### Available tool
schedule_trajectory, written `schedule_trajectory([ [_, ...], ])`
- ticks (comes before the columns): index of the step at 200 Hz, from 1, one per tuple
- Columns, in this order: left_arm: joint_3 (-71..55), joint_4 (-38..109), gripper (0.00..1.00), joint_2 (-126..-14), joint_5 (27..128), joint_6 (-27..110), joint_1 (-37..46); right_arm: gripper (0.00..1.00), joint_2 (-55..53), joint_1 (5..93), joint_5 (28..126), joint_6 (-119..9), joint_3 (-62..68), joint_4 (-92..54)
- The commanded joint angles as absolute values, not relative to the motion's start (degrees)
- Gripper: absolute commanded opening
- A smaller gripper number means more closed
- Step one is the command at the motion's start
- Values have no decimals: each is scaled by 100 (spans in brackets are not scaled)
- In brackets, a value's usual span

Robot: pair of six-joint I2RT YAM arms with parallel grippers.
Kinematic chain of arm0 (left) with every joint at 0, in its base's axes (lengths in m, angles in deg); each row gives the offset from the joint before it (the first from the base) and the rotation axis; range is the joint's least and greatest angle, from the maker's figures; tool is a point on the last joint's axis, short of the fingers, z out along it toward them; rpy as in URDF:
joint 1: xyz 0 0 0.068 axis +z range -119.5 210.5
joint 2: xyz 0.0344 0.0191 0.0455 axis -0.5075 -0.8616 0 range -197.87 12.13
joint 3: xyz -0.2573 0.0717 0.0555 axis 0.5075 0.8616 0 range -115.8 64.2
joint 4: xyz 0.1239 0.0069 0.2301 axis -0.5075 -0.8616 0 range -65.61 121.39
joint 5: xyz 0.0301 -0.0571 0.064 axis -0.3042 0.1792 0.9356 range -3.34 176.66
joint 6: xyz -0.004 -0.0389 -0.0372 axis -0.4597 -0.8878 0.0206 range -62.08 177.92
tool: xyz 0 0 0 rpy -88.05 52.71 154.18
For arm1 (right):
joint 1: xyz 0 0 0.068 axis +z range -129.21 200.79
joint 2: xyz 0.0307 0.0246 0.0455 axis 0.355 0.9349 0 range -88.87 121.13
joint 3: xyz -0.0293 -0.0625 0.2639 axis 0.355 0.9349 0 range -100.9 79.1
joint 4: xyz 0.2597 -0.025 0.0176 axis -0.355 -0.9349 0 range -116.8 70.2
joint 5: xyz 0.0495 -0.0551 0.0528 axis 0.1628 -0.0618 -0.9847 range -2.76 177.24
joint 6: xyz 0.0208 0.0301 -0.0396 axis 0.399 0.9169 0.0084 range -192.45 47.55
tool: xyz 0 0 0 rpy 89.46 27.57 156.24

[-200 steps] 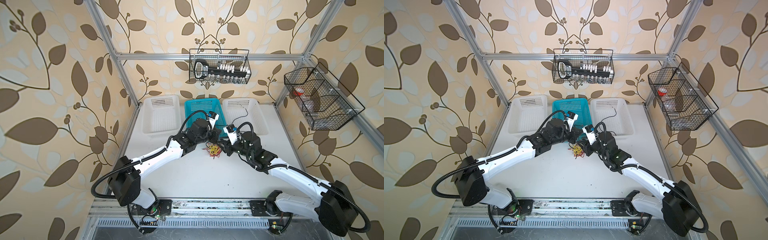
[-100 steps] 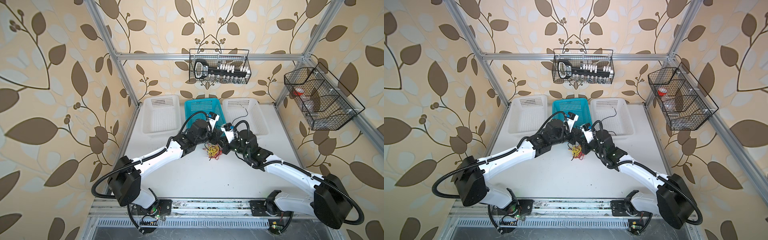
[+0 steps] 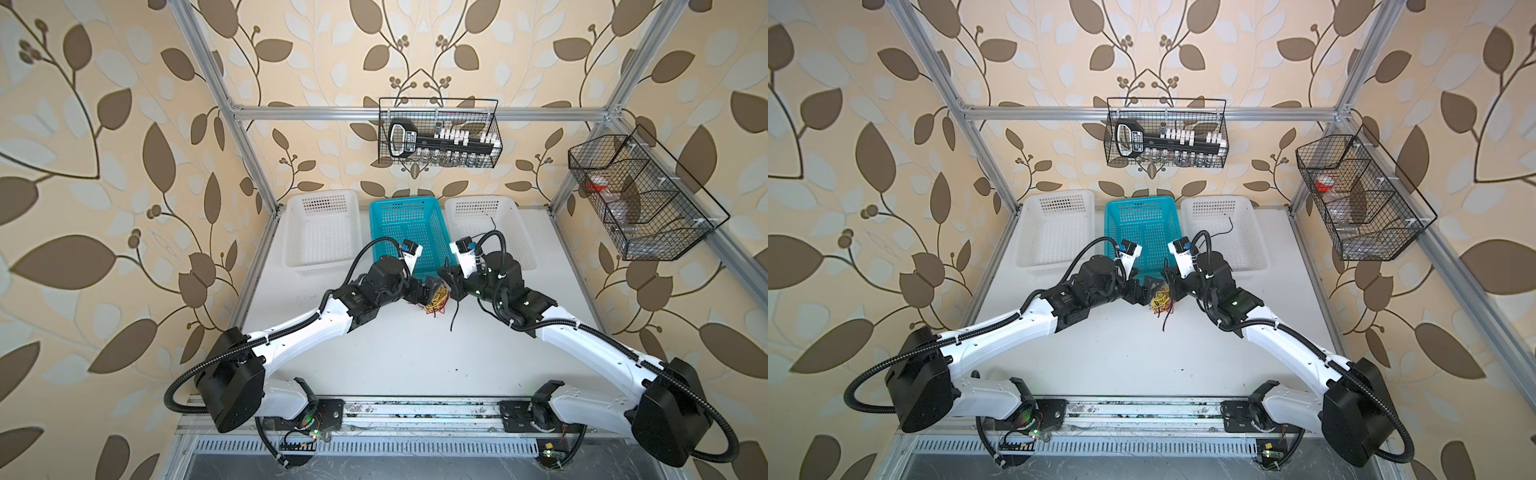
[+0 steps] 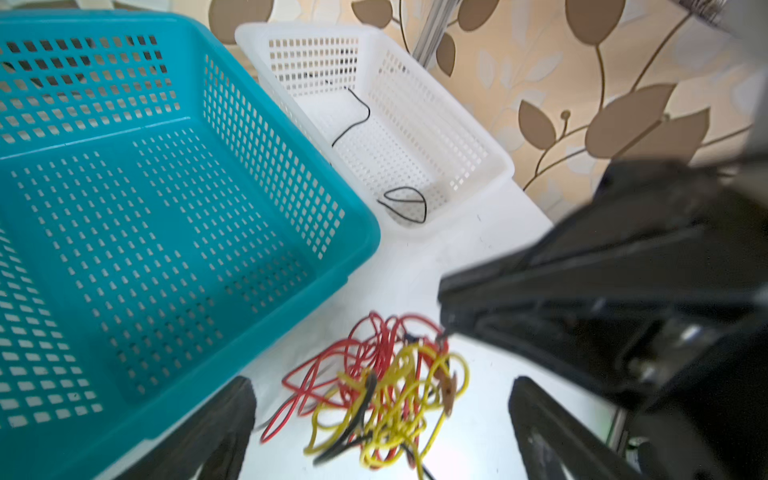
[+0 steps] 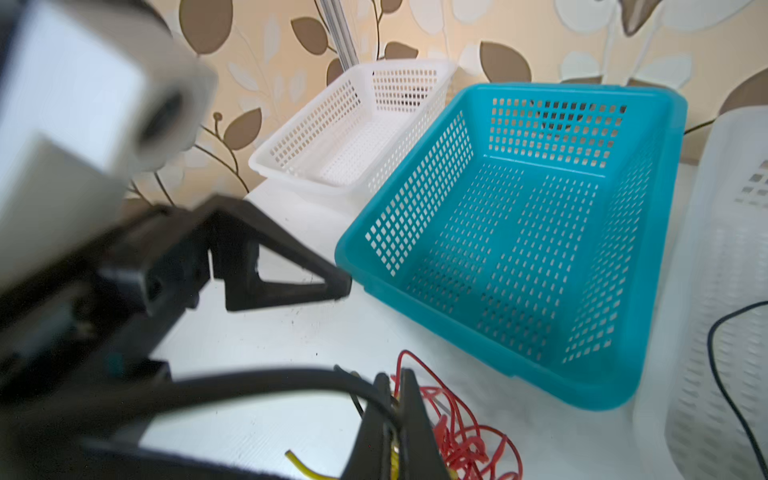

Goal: Untangle the cables

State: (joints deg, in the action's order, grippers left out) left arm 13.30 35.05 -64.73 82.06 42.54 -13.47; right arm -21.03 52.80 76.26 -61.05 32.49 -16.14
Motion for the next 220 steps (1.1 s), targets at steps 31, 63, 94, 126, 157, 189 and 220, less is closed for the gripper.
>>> schedule_trajectory([
  [31, 1647, 3620, 97, -6324, 7625, 4484, -1398, 0, -2347, 5242, 7575, -6032, 3039, -1600],
  [63, 1544, 3674, 88, -6617, 7471, 4445, -1400, 0, -2409, 5307, 7367, -6043, 2964, -1636],
  [94, 1408, 3699, 71, -6828, 7538, 4389, -1399, 0, -2508, 5367, 7360, -6083, 2954, -1652],
  [126, 1473, 3848, 56, -6787, 7583, 4308, -1398, 0, -2569, 5367, 7508, -6137, 2958, -1764],
  [157, 1634, 3962, 55, -6599, 7655, 4269, -1398, 0, -2594, 5367, 7617, -6207, 2985, -1868],
  [189, 1785, 4120, 65, -6389, 7768, 4233, -1397, 0, -2628, 5347, 7669, -6279, 3017, -1958],
  [220, 1794, 4159, 72, -6250, 7878, 4267, -1398, 0, -2638, 5281, 7635, -6305, 3070, -1988],
])
